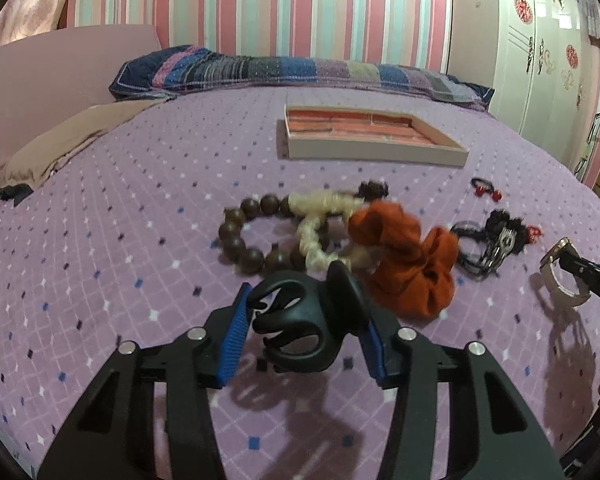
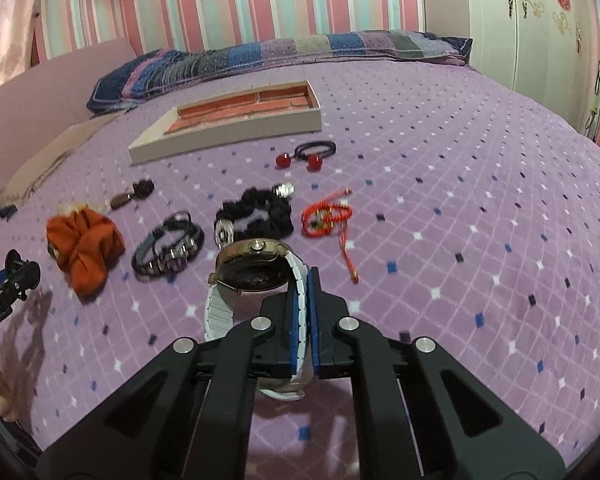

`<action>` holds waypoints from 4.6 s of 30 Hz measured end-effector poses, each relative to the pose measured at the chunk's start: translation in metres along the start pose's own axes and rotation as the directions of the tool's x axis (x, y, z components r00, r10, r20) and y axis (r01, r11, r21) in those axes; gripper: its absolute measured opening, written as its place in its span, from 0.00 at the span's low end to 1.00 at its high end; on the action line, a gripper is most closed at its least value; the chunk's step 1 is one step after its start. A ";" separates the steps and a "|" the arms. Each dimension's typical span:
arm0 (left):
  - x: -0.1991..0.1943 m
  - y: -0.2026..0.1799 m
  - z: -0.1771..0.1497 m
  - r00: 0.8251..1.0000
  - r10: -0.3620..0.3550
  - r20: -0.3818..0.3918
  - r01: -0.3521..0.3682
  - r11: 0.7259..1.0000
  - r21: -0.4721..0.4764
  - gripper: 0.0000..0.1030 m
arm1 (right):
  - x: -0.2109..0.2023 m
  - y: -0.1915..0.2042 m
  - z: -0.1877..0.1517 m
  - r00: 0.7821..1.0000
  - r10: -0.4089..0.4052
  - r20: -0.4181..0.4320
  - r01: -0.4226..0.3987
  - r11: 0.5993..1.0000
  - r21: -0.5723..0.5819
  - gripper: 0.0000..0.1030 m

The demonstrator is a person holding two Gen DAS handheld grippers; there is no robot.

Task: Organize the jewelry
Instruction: 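Carry the clip and watch into the tray and open both tools, then withdraw both tools from the tray back toward the remaining jewelry, then grasp the cream scrunchie with the left tool while the right tool grasps the black scrunchie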

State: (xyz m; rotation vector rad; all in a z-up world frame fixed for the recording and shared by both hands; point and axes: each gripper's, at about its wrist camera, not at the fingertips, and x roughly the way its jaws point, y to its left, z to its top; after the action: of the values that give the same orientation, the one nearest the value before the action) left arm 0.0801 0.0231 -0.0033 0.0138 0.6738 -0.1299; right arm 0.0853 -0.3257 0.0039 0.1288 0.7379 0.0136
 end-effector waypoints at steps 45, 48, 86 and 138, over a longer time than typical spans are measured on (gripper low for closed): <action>0.416 -0.029 0.311 0.942 -0.042 -0.333 0.032 0.999 -0.035 0.48 | 0.380 0.044 0.326 0.950 -0.119 -0.288 0.095 0.991 -0.094 0.05; 0.424 -0.034 0.308 0.944 -0.026 -0.330 0.022 1.000 -0.014 0.48 | 0.386 0.043 0.327 0.948 -0.126 -0.293 0.100 0.990 -0.103 0.05; 0.108 0.021 0.232 0.999 0.040 -0.019 -0.041 0.999 -0.030 0.91 | 0.088 0.005 0.222 0.997 -0.072 0.025 0.074 0.993 -0.089 0.75; 0.074 0.020 0.039 0.998 -0.029 -0.047 0.030 0.999 0.036 0.72 | 0.053 0.025 0.032 0.996 -0.087 -0.018 0.086 0.995 -0.043 0.46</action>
State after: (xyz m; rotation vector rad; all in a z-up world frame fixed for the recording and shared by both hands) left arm 0.1638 0.0327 -0.0192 0.0422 0.7181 -0.1707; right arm 0.1469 -0.3014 -0.0046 0.0563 0.7619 -0.0525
